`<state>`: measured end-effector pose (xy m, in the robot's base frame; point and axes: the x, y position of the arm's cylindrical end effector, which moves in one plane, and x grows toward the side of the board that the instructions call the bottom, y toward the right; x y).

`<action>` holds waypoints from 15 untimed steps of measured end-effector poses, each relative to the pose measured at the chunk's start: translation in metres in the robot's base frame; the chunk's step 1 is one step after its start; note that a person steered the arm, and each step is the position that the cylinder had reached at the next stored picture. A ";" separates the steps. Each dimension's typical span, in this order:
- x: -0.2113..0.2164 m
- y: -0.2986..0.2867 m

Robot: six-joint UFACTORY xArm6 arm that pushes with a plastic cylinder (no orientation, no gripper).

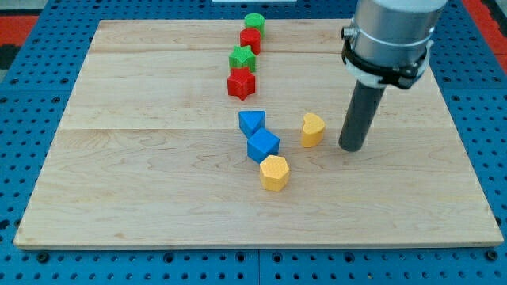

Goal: Push the yellow heart to the bottom of the yellow hexagon

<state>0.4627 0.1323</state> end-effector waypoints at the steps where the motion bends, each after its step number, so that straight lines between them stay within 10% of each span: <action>1: -0.033 -0.005; 3: -0.044 -0.060; 11: 0.145 -0.070; 15: 0.135 -0.111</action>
<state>0.5977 0.0218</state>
